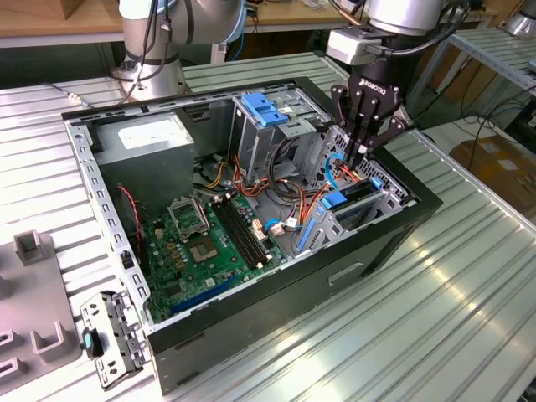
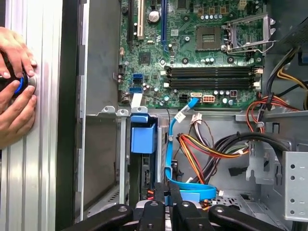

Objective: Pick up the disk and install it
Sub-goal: 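Insert the second disk wire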

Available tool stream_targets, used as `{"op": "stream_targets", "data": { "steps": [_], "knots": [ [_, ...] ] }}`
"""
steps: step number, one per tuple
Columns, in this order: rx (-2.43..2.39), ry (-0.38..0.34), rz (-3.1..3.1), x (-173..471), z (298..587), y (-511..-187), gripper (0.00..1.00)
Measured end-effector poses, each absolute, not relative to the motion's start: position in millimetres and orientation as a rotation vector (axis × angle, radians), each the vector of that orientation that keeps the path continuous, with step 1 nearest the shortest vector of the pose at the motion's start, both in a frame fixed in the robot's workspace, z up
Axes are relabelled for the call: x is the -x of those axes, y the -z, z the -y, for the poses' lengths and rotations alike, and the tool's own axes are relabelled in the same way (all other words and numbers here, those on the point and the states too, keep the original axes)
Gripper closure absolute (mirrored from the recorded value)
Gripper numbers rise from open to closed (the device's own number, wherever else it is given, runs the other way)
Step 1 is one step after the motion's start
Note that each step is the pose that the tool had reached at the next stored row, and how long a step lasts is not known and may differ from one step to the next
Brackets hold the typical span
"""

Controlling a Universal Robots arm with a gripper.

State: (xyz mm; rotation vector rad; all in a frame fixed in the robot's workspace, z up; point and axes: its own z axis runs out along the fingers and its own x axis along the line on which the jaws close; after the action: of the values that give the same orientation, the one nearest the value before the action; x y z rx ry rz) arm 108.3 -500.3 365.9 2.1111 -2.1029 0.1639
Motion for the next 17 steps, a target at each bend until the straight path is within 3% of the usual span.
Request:
{"op": "stream_targets", "data": {
  "steps": [12,17],
  "knots": [
    [-2.158,-0.141,2.130,-96.5,519.9,-358.3,0.84],
    [-2.183,-0.166,2.148,-93.8,523.3,-357.3,0.84]
  ]
}}
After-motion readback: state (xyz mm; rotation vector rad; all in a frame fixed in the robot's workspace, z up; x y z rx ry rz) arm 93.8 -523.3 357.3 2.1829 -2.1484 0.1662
